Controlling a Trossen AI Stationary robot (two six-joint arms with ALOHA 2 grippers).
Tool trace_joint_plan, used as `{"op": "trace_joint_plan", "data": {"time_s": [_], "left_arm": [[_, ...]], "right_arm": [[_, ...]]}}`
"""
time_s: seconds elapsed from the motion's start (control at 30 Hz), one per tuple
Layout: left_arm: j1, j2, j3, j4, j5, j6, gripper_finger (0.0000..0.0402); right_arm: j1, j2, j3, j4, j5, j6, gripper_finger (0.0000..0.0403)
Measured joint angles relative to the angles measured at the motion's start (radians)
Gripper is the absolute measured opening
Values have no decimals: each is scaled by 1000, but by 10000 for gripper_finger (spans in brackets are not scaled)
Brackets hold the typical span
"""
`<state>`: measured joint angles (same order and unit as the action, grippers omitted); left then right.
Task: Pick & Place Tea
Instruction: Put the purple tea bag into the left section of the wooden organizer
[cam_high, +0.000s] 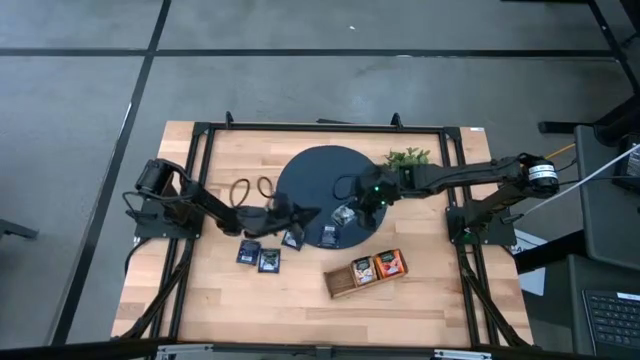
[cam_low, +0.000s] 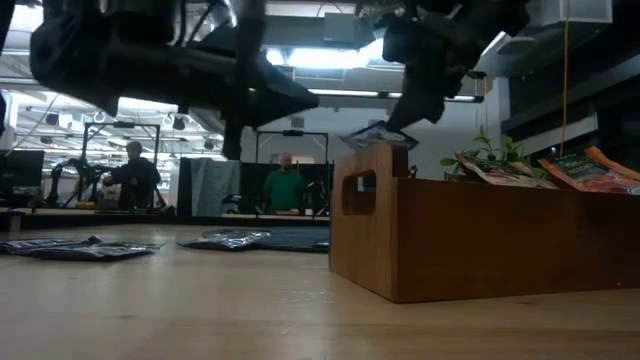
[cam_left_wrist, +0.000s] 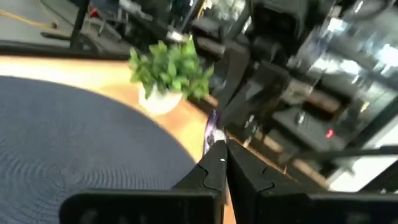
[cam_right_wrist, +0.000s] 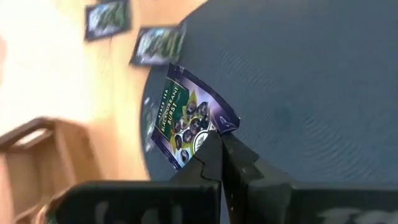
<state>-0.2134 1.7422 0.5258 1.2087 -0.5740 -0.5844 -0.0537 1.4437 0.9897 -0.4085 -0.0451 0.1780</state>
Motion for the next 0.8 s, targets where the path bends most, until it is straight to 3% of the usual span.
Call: {"op": "trace_joint_plan", "data": {"time_s": [0.17, 0.47, 0.7, 0.8], "left_arm": [[32, 0, -69, 187, 51, -3, 28], [80, 0, -61, 196, 147, 35, 110], [92, 0, -61, 179, 111, 128, 143], [92, 0, -61, 170, 55, 135, 145]], "right_arm": [[-11, 0, 0, 135, 26, 3, 2], [-29, 0, 0, 290, 29, 27, 2], [-29, 0, 0, 285, 34, 53, 2], [-29, 0, 0, 254, 107, 53, 2]]}}
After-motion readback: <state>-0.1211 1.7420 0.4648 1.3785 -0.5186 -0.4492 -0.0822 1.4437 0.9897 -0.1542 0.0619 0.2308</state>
